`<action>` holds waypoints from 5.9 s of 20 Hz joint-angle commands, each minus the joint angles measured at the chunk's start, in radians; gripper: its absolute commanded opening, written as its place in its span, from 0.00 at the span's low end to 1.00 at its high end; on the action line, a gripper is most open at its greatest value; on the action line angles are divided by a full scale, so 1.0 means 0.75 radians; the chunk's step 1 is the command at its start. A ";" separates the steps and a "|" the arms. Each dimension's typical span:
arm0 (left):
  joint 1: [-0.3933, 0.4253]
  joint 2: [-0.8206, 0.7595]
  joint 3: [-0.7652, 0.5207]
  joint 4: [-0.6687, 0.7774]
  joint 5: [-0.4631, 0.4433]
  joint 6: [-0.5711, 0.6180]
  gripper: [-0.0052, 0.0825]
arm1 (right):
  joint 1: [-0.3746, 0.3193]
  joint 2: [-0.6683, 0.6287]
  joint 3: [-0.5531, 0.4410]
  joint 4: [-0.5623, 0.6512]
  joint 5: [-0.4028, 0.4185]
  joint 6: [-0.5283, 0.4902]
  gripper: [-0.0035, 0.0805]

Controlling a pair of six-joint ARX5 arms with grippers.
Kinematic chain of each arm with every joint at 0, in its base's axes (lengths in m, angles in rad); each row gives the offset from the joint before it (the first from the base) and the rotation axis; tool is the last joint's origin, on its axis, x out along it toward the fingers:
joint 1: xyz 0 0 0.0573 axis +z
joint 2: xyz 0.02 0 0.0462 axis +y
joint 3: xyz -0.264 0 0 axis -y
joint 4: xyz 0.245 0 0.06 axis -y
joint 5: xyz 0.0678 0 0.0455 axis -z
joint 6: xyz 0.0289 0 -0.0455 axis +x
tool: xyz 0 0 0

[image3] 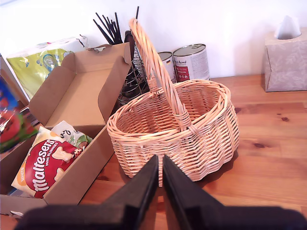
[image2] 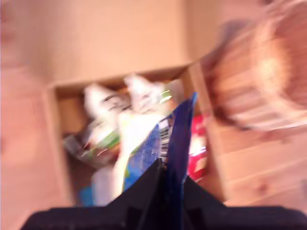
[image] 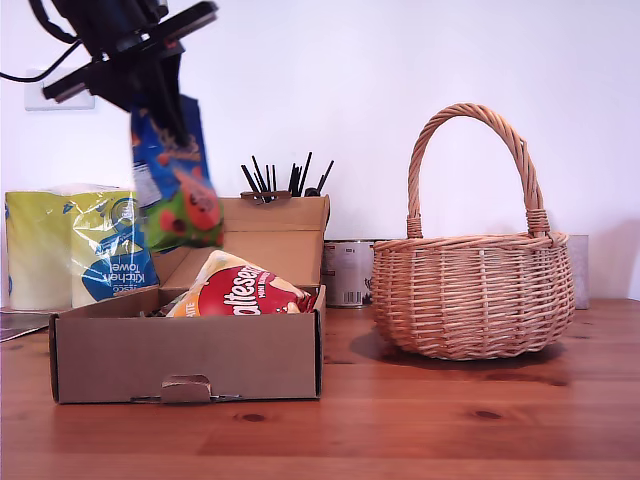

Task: Move the bags of Easter eggs from the cardboard box on the left into the woven basket on the right side.

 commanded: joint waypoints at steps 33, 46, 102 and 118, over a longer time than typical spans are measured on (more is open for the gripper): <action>-0.311 0.486 0.144 1.307 0.216 -0.588 0.03 | 0.005 0.001 0.019 0.013 -0.002 0.001 0.03; -0.430 0.599 0.144 1.334 0.157 -0.593 0.03 | 0.006 0.001 0.019 0.008 -0.002 0.001 0.03; -0.076 0.460 0.145 0.066 0.102 1.602 0.79 | 0.068 0.271 0.311 -0.206 -0.201 -0.176 0.11; -0.076 0.460 0.145 0.138 0.148 1.516 0.79 | 0.371 1.527 1.124 -0.556 -0.044 -1.241 0.55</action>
